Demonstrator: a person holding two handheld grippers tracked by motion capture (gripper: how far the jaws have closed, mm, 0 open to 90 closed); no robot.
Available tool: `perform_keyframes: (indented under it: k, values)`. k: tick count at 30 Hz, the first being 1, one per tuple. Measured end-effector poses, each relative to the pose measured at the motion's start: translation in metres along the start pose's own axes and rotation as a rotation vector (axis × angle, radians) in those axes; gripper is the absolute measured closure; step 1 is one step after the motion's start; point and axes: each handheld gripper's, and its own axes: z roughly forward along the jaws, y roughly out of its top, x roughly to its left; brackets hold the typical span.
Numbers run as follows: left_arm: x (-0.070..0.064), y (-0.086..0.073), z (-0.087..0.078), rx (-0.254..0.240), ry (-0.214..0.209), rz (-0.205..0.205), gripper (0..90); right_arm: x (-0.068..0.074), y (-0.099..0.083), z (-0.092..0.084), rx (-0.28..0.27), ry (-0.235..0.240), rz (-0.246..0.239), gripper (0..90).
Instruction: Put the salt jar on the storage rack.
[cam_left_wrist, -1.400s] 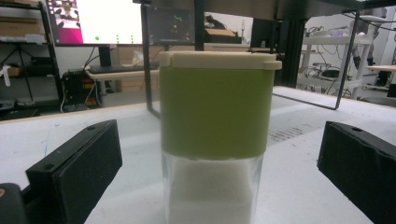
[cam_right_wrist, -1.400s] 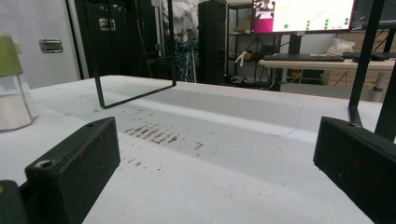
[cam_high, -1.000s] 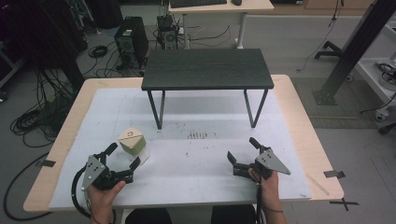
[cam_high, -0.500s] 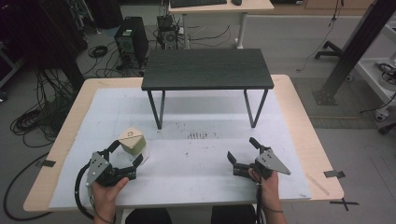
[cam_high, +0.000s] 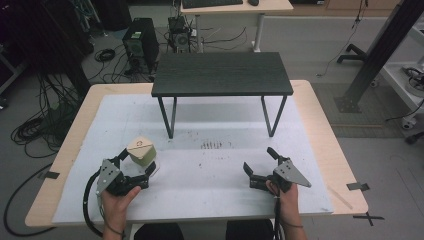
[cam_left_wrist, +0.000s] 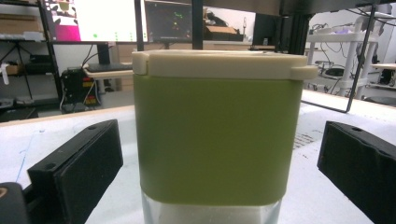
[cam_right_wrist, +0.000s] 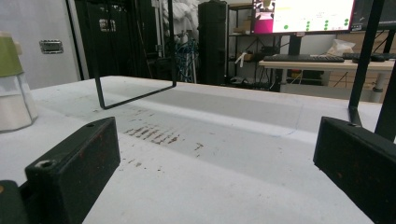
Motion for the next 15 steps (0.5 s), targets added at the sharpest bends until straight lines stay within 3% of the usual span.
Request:
perform_keyframes:
  k: [15]
  values:
    - [0.0007, 0.0002, 0.0097, 0.004, -0.004, 0.002, 0.4, 0.0002, -0.0001, -0.0001, 0.001, 0.000, 0.002, 0.1]
